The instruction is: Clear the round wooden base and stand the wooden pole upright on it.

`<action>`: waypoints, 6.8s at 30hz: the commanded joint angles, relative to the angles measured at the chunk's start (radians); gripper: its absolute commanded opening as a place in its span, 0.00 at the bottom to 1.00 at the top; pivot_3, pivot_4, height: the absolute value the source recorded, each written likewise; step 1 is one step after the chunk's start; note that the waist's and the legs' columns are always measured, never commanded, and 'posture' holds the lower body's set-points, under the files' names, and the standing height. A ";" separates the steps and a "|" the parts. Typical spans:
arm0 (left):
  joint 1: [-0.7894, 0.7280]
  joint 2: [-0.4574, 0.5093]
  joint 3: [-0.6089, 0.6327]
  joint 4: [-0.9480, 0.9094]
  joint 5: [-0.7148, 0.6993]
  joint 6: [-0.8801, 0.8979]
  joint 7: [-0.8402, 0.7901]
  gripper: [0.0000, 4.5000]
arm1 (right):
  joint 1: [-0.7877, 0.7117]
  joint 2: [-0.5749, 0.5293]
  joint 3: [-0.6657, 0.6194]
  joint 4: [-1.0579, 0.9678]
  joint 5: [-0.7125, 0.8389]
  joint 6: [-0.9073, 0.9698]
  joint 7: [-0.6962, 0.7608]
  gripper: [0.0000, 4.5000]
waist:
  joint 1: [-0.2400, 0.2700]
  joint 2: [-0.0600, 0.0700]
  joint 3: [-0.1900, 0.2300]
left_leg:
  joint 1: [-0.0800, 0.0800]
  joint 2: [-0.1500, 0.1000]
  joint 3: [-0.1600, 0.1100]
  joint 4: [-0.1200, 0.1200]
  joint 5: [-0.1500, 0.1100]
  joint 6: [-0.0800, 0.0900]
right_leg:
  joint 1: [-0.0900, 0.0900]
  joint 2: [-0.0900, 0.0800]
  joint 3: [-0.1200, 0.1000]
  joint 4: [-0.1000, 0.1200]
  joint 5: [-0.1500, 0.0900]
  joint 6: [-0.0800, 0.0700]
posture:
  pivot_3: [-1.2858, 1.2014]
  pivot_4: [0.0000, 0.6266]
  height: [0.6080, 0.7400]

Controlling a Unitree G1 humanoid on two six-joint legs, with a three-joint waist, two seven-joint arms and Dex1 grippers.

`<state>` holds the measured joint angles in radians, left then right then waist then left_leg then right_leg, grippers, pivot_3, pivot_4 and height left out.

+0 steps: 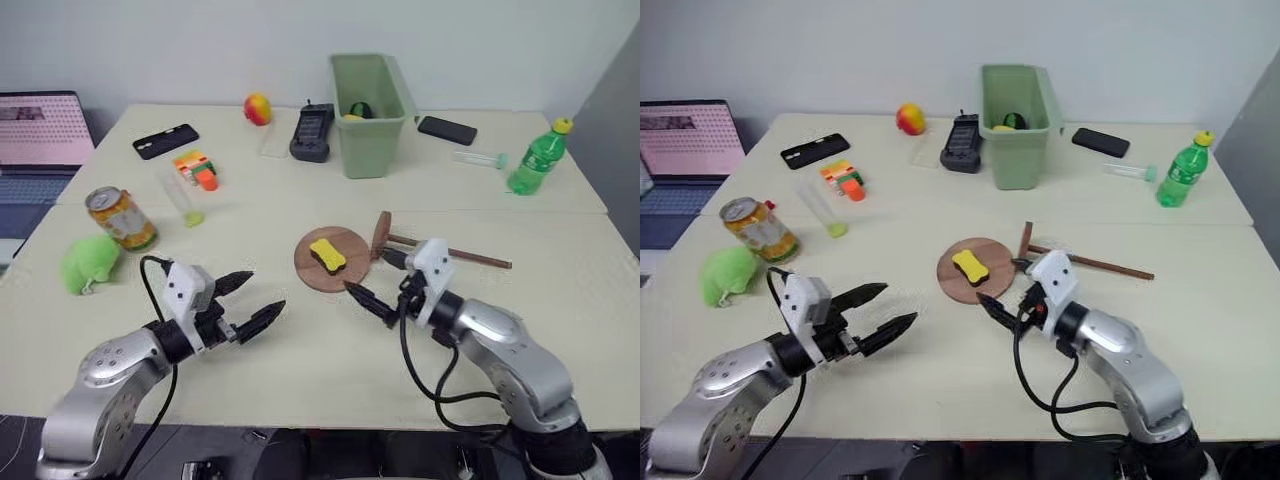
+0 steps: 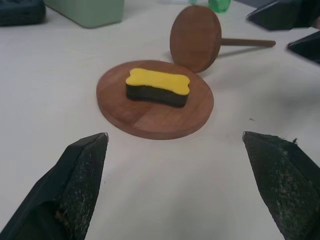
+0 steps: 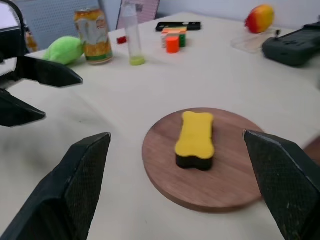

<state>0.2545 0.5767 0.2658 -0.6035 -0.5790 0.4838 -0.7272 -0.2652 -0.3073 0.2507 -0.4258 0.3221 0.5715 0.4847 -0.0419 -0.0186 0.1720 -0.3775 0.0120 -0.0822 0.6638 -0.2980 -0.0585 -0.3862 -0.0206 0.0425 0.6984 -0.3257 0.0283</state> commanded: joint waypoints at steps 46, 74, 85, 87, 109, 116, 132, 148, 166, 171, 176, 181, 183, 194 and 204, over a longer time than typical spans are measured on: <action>0.188 -0.085 -0.077 -0.204 0.025 -0.096 0.143 1.00 | -0.194 0.182 0.051 0.302 -0.200 -0.055 -0.034 0.46 | 0.009 -0.001 -0.001 | 0.000 0.000 -0.001 -0.001 0.000 0.000 | 0.000 0.001 -0.001 0.000 0.000 0.000 | 0.52 0.24 1.00; -0.542 0.027 -0.284 0.022 -0.168 0.058 -0.119 1.00 | -0.121 -0.169 -0.747 0.235 -0.192 0.106 -0.385 0.46 | 0.012 0.001 -0.001 | -0.002 -0.002 0.004 0.000 0.000 0.000 | 0.000 0.004 -0.002 0.000 0.000 0.000 | 0.52 0.24 1.00; -0.703 0.004 -0.335 0.114 -0.157 0.067 -0.202 1.00 | -0.094 -0.124 -0.867 0.321 -0.073 0.384 -0.410 0.46 | -0.005 0.005 -0.002 | -0.001 -0.001 0.007 -0.001 0.000 0.000 | -0.001 0.006 0.001 0.000 0.000 0.000 | 0.52 0.24 1.00; -0.697 0.002 -0.333 0.108 -0.157 0.070 -0.194 1.00 | -0.089 -0.128 -0.859 0.316 -0.070 0.384 -0.407 0.50 | -0.004 0.005 -0.002 | -0.002 -0.001 0.007 -0.001 0.000 0.000 | -0.001 0.006 0.001 0.000 0.000 0.000 | 0.52 0.24 1.00; -0.545 0.139 -0.178 0.014 -0.213 0.128 -0.163 1.00 | -0.287 -0.488 -0.228 0.313 -0.074 0.094 0.284 0.99 | -0.014 0.006 -0.001 | -0.002 0.000 0.004 -0.001 0.000 0.001 | -0.001 0.006 -0.001 -0.001 0.000 0.000 | 0.52 0.24 1.00; -0.471 0.153 -0.195 -0.027 -0.164 0.093 -0.146 1.00 | -0.524 -0.504 0.038 0.596 -0.214 -0.057 0.542 0.99 | 0.006 0.004 0.000 | -0.003 -0.002 0.002 0.001 0.000 0.001 | -0.001 0.002 -0.001 -0.002 0.000 0.000 | 0.52 0.24 1.00; -0.404 0.121 -0.191 -0.102 -0.154 0.095 -0.072 1.00 | -0.650 -0.434 0.147 0.931 -0.400 -0.318 0.716 0.90 | 0.008 0.004 0.001 | -0.004 0.000 0.002 0.001 0.001 -0.001 | -0.002 0.001 -0.001 -0.002 0.000 0.000 | 0.52 0.24 1.00; -0.412 0.090 -0.188 -0.099 -0.132 0.065 -0.032 1.00 | -0.713 -0.371 0.133 1.112 -0.469 -0.427 0.716 0.10 | 0.009 0.004 0.001 | -0.004 0.000 0.002 0.001 0.001 -0.001 | -0.002 0.000 -0.001 -0.002 0.000 0.000 | 0.52 0.24 1.00; 0.075 -0.098 -0.062 -0.276 -0.016 -0.122 0.170 1.00 | -0.640 0.327 -0.371 0.487 0.077 -0.100 0.059 0.06 | 0.006 0.003 0.000 | -0.003 0.000 -0.001 0.001 0.000 0.000 | -0.002 -0.001 -0.002 0.000 0.000 0.000 | 0.52 0.24 1.00; 0.202 -0.176 -0.069 -0.303 0.096 -0.238 0.216 1.00 | -0.540 0.450 -0.244 0.631 -0.091 -0.477 -0.005 0.06 | 0.010 0.004 0.000 | -0.003 -0.001 0.001 0.001 0.000 0.000 | -0.003 -0.001 0.000 0.000 0.001 0.002 | 0.52 0.24 1.00; 0.273 -0.205 -0.074 -0.294 0.150 -0.300 0.227 1.00 | -0.509 0.487 -0.202 0.822 -0.142 -0.704 -0.041 0.06 | 0.008 0.004 0.000 | -0.002 0.000 0.002 0.000 0.000 0.000 | -0.003 0.000 0.000 0.000 0.001 0.002 | 0.52 0.24 1.00; 0.260 -0.202 -0.077 -0.304 0.160 -0.308 0.240 1.00 | -0.508 0.467 -0.203 0.942 -0.166 -0.798 -0.068 0.06 | 0.006 0.004 0.000 | -0.002 0.000 0.002 0.000 0.000 0.001 | -0.003 0.001 0.000 0.000 0.001 0.002 | 0.52 0.24 1.00; 0.248 -0.199 -0.062 -0.294 0.152 -0.302 0.246 1.00 | -0.501 0.468 -0.198 0.950 -0.163 -0.810 -0.064 0.06 | 0.006 0.004 0.000 | -0.002 0.000 0.002 0.000 0.000 0.000 | -0.003 0.001 0.000 0.000 0.001 0.002 | 0.52 0.24 1.00; 0.208 -0.181 -0.064 -0.296 0.144 -0.271 0.253 1.00 | -0.461 0.481 -0.151 0.978 -0.176 -0.834 -0.078 0.06 | 0.003 0.004 0.000 | -0.002 0.001 0.001 0.000 0.000 0.000 | -0.002 0.001 0.000 0.000 0.001 0.002 | 0.52 0.24 1.00; 0.207 -0.173 -0.068 -0.311 0.143 -0.267 0.260 1.00 | -0.438 0.490 -0.130 0.996 -0.186 -0.859 -0.099 0.06 | 0.003 0.004 -0.001 | 0.000 0.000 0.001 -0.001 0.000 0.001 | -0.001 0.001 0.000 0.000 0.001 0.002 | 0.52 0.24 1.00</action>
<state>0.4575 0.3953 0.2001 -0.8616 -0.4277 0.2232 -0.4700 -0.7343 0.1307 0.1095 0.5556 0.1388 -0.2942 0.3911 -0.0393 -0.0150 0.1706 -0.3775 0.0125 -0.0806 0.6632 -0.2980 -0.0580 -0.3870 -0.0198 0.0429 0.6983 -0.3244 0.0299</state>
